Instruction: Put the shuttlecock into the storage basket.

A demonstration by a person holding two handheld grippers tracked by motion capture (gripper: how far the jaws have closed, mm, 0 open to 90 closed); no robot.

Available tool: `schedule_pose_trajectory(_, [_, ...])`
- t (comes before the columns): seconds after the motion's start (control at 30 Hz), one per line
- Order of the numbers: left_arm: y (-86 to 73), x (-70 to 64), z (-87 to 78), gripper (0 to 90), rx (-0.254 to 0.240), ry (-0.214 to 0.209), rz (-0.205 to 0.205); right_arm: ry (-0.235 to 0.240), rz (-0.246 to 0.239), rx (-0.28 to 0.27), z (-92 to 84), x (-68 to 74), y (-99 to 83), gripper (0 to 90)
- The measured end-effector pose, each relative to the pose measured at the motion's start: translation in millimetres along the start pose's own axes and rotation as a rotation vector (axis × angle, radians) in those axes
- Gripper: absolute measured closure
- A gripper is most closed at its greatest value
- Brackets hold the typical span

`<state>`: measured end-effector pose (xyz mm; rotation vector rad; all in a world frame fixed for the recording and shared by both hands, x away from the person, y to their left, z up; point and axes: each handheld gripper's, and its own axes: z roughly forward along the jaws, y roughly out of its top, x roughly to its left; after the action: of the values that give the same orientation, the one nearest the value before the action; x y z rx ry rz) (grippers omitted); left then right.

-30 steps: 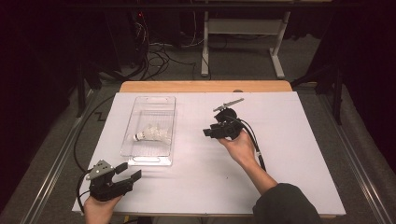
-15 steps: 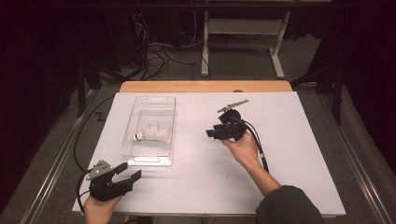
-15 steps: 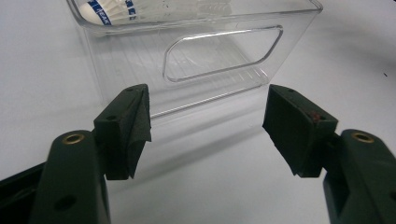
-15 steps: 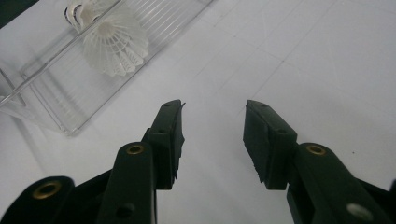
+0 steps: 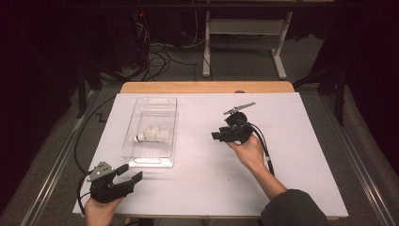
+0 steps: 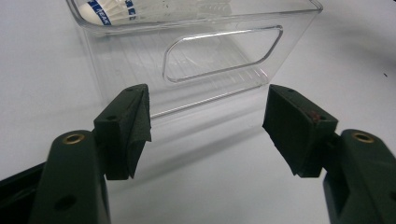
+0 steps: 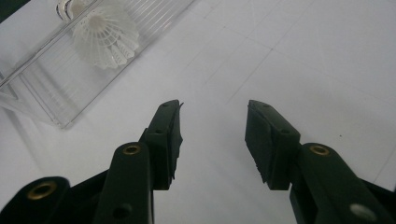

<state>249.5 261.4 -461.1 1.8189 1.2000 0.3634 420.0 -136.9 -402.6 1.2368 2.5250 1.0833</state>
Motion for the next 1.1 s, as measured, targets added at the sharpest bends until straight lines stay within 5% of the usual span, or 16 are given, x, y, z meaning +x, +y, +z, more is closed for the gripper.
schedule_pose_trajectory(1.1, [0.2,0.0,-0.5,32.3,-0.004,0.007,0.002,-0.057,0.006,0.010,-8.1,-4.7,-13.2,45.1])
